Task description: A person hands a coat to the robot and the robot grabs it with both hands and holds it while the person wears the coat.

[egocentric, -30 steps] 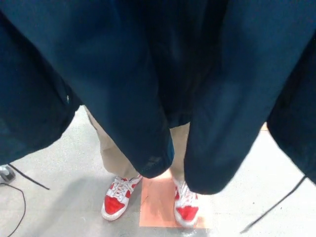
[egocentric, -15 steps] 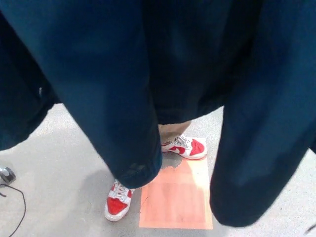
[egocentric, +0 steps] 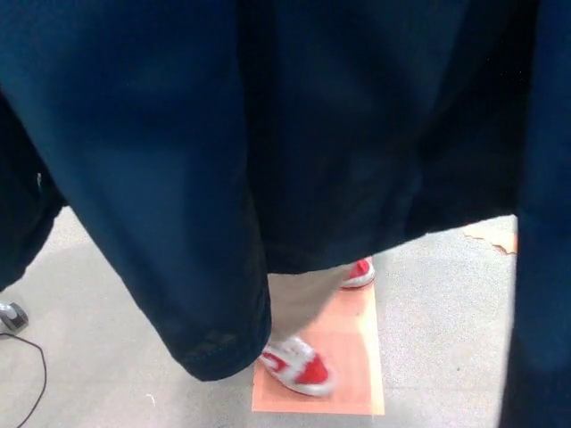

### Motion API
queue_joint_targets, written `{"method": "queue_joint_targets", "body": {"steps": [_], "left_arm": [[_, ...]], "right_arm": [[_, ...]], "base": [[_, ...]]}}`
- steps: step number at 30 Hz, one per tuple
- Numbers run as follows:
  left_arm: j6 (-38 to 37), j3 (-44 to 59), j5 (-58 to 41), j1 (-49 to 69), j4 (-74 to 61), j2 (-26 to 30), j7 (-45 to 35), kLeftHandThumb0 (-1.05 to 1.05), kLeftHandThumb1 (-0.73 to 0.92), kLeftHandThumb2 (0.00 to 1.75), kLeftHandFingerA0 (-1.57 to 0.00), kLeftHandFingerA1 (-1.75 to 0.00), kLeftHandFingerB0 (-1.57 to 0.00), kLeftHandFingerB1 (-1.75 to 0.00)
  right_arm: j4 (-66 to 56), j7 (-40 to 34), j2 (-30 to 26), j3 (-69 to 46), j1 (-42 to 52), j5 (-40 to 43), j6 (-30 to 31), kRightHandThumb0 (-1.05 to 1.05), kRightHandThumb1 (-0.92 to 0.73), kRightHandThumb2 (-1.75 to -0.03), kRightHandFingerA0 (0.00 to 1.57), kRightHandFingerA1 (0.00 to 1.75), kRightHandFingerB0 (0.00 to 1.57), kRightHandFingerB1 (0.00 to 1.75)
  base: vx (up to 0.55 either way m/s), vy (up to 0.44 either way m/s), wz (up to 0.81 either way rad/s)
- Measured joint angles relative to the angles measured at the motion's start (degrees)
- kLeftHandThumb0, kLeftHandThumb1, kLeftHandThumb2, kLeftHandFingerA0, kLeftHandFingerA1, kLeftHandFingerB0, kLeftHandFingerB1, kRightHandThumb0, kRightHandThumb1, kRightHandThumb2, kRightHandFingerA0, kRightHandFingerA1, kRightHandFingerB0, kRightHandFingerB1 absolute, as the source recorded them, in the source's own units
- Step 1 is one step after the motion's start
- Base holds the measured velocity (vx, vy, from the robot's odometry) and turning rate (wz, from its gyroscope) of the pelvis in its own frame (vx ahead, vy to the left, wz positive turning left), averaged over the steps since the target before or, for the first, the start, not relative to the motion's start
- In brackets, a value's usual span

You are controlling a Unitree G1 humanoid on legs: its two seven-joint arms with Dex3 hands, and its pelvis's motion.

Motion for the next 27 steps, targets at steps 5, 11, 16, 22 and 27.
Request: {"method": "queue_joint_targets", "body": {"steps": [5, 11, 16, 22, 27], "left_arm": [[0.7, -1.2, 0.8, -1.2, 0.3, 0.1, -0.4, -0.37, 0.71, 0.60, -0.88, -1.75, -0.65, -1.69], [1.8, -3.1, 1.7, -2.4, 0.8, 0.0, -0.5, -0.37, 0.73, 0.63, -0.83, -1.75, -0.66, -1.55], [2.5, -4.1, 2.5, -3.5, 1.1, -0.3, -1.6, -0.37, 0.74, 0.62, -0.87, -1.64, -0.71, -1.40], [2.9, -4.8, 3.0, -4.4, 1.3, -0.4, -3.2, -0.40, 0.73, 0.62, -0.89, -1.68, -0.75, -1.49], [3.2, -4.8, 3.2, -5.0, 1.4, -0.3, -4.0, -0.38, 0.73, 0.63, -0.84, -1.74, -0.68, -1.53]], "right_arm": [[0.3, -0.2, 0.0, 0.9, -0.9, -0.8, 0.4, -0.43, -0.63, -1.00, 1.06, 1.19, 0.86, 0.76], [0.8, -0.2, 0.0, 1.9, -1.4, -1.9, 0.9, -0.38, -0.78, -0.68, 0.91, 1.55, 1.01, 0.90], [1.2, -0.2, -0.1, 3.1, -1.5, -3.0, 1.3, -0.38, -0.79, -0.68, 0.86, 1.56, 0.91, 1.05], [1.8, -0.2, -0.2, 3.8, -2.0, -4.0, 1.9, -0.39, -0.80, -0.63, 0.98, 1.02, 0.94, 0.69], [2.1, -0.2, -0.2, 4.2, -2.8, -4.5, 2.6, -0.40, -0.81, -0.63, 1.00, 0.67, 0.92, 0.57]], "base": [[0.00, 0.000, 0.00], [0.00, 0.000, 0.00], [0.00, 0.000, 0.00], [0.00, 0.000, 0.00], [0.00, 0.000, 0.00]]}}
